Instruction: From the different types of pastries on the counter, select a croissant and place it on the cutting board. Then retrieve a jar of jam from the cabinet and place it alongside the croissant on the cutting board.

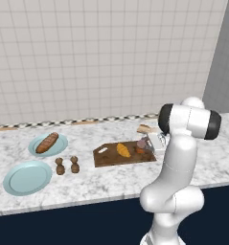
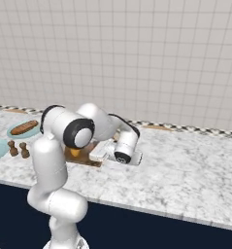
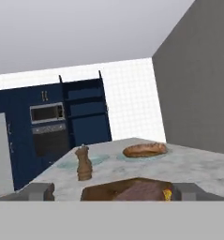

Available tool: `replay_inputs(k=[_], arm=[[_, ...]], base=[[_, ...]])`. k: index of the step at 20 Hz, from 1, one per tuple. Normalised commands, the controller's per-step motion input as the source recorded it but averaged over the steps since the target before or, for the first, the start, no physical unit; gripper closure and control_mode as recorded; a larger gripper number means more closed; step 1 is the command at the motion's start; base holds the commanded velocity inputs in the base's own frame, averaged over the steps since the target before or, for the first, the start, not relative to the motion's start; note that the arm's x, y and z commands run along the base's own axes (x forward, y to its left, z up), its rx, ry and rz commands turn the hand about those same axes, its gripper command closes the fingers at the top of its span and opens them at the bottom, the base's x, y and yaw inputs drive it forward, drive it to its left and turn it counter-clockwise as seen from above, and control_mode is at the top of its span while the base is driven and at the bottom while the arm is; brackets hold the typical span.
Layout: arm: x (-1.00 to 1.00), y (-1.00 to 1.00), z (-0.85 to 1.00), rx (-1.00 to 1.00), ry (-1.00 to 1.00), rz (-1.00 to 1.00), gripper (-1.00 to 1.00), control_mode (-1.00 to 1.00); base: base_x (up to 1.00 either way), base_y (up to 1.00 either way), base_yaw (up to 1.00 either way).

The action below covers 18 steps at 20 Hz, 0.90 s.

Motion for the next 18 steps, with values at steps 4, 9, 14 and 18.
replay_inputs(k=[4,9,14,18], arm=[[-0.68,-0.7,0.83,-0.05,0.0,0.29,-1.0,-1.0],[-0.27,-1.0,0.93,-0.12,0.03,0.11,-1.0,-1.0],[-0.12,-1.0,1.0,-0.26,0.24,-0.14,-1.0,-1.0],[0.0,-0.96,0.74,-0.1,0.15,-0.54,-1.0,-1.0]], base=[[0.0,0.0,0.0],[0.0,0.0,0.0],[0.0,0.0,0.0],[0.0,0.0,0.0]])
